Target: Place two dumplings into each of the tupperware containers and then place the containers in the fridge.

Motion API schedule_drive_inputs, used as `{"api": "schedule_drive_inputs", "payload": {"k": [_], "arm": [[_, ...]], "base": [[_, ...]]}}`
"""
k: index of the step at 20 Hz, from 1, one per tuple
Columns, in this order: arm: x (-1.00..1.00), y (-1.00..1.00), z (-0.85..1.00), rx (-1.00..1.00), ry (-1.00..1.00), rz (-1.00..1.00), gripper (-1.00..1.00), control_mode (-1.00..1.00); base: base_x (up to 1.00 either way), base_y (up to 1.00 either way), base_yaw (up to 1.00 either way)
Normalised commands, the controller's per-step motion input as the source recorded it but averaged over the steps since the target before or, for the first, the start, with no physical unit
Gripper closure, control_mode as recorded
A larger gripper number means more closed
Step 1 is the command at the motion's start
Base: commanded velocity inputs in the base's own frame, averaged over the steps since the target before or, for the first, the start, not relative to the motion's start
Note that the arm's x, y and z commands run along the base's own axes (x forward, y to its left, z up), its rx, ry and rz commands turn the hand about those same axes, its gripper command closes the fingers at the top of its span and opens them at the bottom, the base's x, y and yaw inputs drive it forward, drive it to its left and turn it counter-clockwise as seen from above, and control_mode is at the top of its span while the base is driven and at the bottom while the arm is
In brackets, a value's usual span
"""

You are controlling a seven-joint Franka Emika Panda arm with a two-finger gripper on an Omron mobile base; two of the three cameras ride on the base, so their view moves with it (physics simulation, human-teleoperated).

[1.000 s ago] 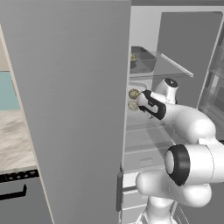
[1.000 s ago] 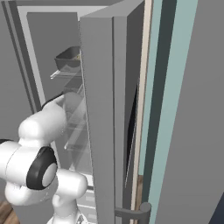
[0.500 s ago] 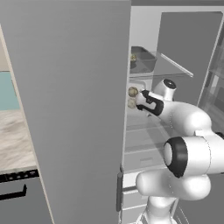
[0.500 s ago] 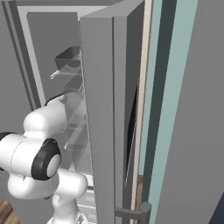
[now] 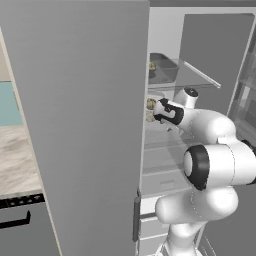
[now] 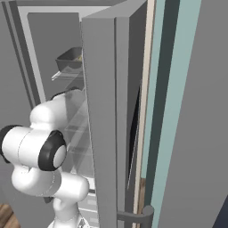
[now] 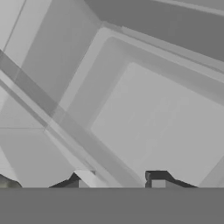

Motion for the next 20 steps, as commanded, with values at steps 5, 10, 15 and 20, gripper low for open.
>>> {"api": "schedule_drive_inputs", "payload": {"k": [5, 10, 15, 20], "arm": [[0.0, 0.0, -0.12, 0.0, 0.02, 0.0, -1.0, -1.0], [-0.02, 0.0, -0.04, 0.0, -0.07, 0.0, -1.0, -1.0], [-0.12, 0.02, 0.03, 0.0, -0.26, 0.0, -1.0, -1.0], [-0.39, 0.19, 0.22, -0.01, -0.18, -0.01, -1.0, -1.0]], "base": [[0.0, 0.0, 0.0], [0.0, 0.0, 0.0], [0.0, 0.0, 0.0], [0.0, 0.0, 0.0]]}}
